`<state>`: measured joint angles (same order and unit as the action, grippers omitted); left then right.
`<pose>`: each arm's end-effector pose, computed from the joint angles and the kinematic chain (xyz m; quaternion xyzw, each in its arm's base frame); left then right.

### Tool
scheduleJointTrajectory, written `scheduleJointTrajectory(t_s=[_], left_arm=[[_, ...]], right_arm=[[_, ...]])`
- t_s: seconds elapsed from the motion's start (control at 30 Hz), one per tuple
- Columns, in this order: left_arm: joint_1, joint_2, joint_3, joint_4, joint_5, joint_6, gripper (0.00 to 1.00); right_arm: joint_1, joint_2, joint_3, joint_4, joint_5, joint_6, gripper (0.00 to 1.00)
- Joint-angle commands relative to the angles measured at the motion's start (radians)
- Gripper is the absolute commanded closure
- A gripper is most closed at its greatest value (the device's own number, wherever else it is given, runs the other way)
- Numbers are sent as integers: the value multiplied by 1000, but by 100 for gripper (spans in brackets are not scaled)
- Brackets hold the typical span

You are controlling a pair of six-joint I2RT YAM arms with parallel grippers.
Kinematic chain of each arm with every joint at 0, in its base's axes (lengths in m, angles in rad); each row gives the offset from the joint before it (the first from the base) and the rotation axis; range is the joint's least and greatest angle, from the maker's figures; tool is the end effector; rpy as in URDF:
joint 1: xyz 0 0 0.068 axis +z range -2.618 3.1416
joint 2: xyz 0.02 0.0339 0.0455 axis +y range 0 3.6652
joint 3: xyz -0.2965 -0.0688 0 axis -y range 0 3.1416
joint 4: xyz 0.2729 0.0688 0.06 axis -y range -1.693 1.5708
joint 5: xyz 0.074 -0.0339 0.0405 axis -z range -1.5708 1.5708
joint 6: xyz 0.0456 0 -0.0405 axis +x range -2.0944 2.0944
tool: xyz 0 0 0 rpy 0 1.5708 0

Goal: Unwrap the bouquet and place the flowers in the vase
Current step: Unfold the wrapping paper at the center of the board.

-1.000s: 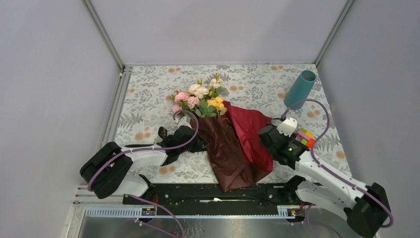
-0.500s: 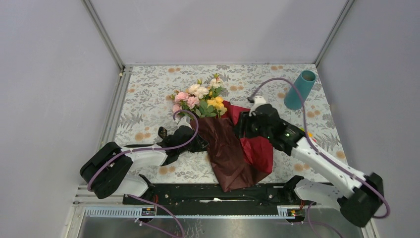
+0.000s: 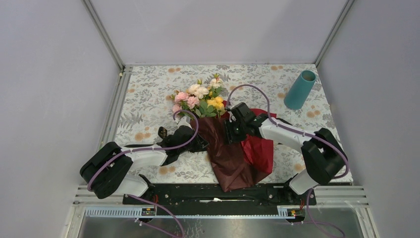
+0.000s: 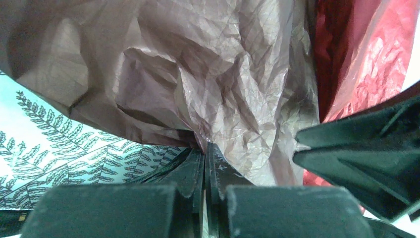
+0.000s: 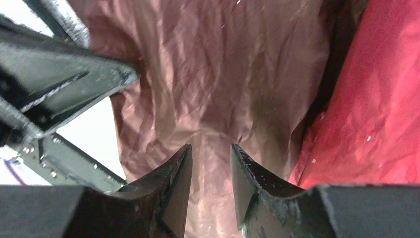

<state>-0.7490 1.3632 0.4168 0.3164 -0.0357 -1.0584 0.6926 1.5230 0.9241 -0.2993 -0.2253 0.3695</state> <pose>0.1943 -0.1784 0.1469 -0.1453 0.8794 -0.3462 0.2929 0.2543 0.2242 0.2127 -0.1875 0.9198 0.2576 0.2290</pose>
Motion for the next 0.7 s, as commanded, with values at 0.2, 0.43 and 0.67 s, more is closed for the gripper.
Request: scheduleJointTrajectory(t_s=[0.2, 0.43, 0.67], left_arm=[[-4, -18, -11, 67, -38, -10, 100], [-3, -13, -19, 73, -39, -16, 100], [-4, -15, -30, 77, -44, -21, 100]], right_arm=[[-69, 136, 98, -137, 233, -26, 61], [-221, 142, 55, -166, 282, 24, 60], [-336, 169, 55, -174, 255, 94, 56]])
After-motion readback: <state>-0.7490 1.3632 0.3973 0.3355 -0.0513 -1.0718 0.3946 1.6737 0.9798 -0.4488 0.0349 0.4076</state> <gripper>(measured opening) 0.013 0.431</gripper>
